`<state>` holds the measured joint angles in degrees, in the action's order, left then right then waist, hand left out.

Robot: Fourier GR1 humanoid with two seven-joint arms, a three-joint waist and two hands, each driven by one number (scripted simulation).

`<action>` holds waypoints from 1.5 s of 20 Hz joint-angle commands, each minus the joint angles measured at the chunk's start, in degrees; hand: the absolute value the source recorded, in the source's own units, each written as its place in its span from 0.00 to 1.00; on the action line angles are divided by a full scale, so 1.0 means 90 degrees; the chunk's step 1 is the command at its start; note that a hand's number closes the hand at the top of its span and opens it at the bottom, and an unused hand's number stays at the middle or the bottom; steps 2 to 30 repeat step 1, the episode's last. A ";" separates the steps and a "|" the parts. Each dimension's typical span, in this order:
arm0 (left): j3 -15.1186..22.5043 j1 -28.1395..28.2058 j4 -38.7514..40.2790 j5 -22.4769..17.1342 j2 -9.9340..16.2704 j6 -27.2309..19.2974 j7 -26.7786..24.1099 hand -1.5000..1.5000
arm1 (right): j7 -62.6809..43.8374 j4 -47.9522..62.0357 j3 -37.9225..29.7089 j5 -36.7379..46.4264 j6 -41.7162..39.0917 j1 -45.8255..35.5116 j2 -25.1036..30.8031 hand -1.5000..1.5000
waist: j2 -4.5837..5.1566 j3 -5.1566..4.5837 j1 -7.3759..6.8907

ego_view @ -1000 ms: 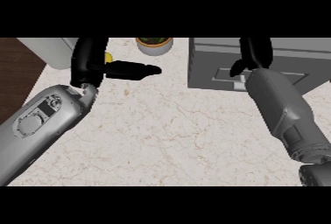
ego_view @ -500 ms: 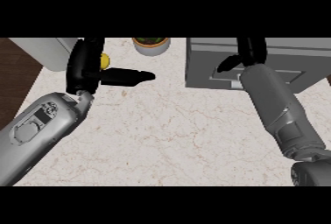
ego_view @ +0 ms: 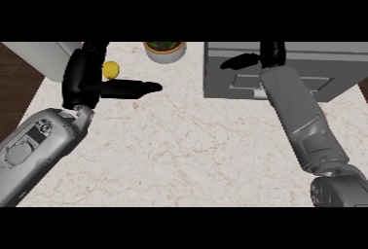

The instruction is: Pick up the can, place it into the drawer and close the drawer

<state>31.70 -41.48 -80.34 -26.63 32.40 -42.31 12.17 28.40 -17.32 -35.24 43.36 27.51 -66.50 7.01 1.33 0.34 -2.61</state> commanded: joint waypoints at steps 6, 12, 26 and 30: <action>-0.0092 0.0410 -0.0153 0.0060 -0.0091 0.0037 -0.0248 0.00 | -0.0056 -0.0016 -0.0430 -0.0570 -0.0292 -0.0378 0.0147 0.00 | -0.0043 -0.0032 -0.0037; -0.0092 0.0410 -0.0153 0.0060 -0.0091 0.0037 -0.0248 0.00 | -0.0056 -0.0016 -0.0430 -0.0570 -0.0292 -0.0378 0.0147 0.00 | -0.0043 -0.0032 -0.0037; -0.0092 0.0410 -0.0153 0.0060 -0.0091 0.0037 -0.0248 0.00 | -0.0056 -0.0016 -0.0430 -0.0570 -0.0292 -0.0378 0.0147 0.00 | -0.0043 -0.0032 -0.0037; -0.0092 0.0410 -0.0153 0.0060 -0.0091 0.0037 -0.0248 0.00 | -0.0056 -0.0016 -0.0430 -0.0570 -0.0292 -0.0378 0.0147 0.00 | -0.0043 -0.0032 -0.0037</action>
